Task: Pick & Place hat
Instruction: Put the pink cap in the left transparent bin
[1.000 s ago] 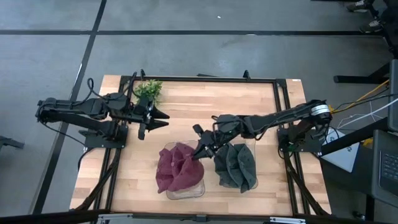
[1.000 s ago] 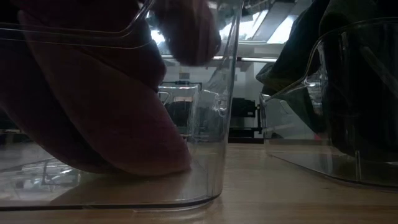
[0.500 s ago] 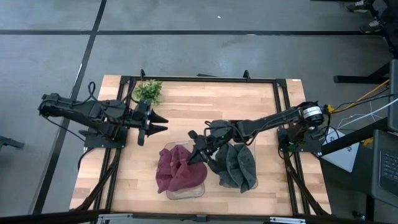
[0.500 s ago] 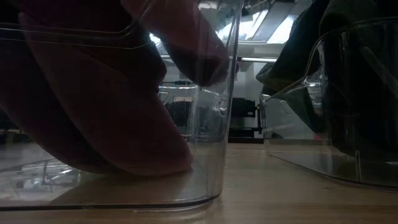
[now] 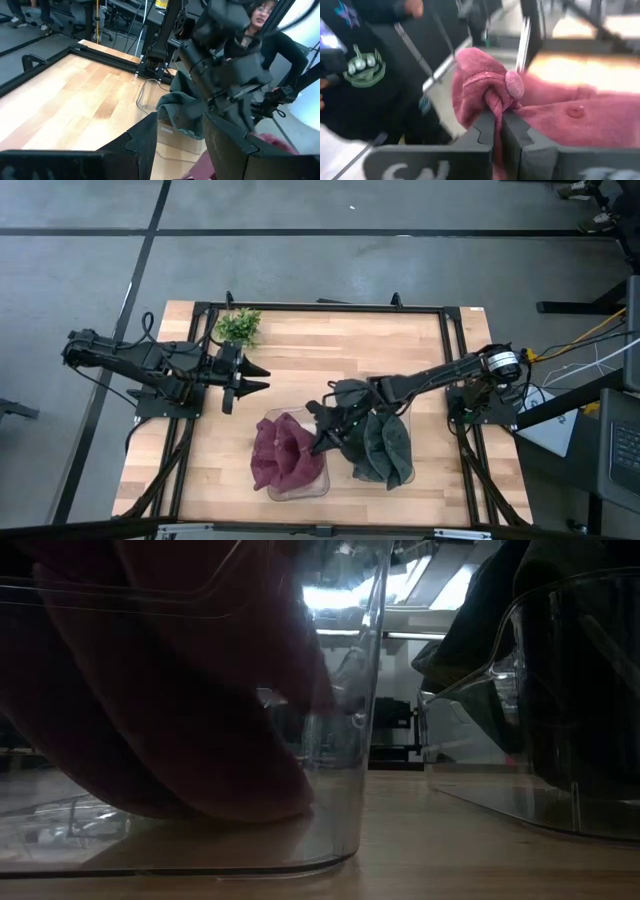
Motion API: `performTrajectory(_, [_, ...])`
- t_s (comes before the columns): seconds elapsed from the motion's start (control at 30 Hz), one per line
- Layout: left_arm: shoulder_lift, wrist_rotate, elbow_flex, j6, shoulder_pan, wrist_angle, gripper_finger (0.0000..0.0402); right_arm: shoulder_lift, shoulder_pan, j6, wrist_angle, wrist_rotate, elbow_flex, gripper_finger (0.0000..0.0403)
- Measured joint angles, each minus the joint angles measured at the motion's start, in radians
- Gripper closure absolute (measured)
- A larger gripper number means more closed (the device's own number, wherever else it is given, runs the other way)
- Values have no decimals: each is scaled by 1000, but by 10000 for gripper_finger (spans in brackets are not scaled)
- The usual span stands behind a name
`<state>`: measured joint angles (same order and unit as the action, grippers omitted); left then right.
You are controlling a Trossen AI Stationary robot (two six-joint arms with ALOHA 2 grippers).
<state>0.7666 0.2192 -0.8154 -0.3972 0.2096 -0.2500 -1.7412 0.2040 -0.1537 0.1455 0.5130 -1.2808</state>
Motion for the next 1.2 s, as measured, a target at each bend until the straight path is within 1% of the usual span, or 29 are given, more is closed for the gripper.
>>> performTrajectory(0.17, [0, -6, 0, -8, 0, -2, 249, 0, 16, -3, -198, 3, 0, 391])
performTrajectory(0.27, [0, -8, 0, -9, 0, -3, 249, 0, 24, -16, -249, 2, 0, 391])
performTrajectory(0.4, [0, -13, 0, -9, 0, -8, 249, -1, 28, -19, -234, -31, 0, 391])
performTrajectory(0.63, [0, -14, 0, -12, 0, -14, 249, -1, 22, -19, -185, -176, 0, 391])
performTrajectory(0.93, [0, -5, 0, -12, 39, -13, 249, -4, 15, 1, -187, -180, 0, 391])
performTrajectory(1.1, [1, -2, 0, -12, 60, -12, 249, -43, 15, -4, -191, -157, 0, 391])
performTrajectory(1.2, [2, 0, 0, -11, 70, -13, 249, -53, 28, -2, -193, -160, 0, 376])
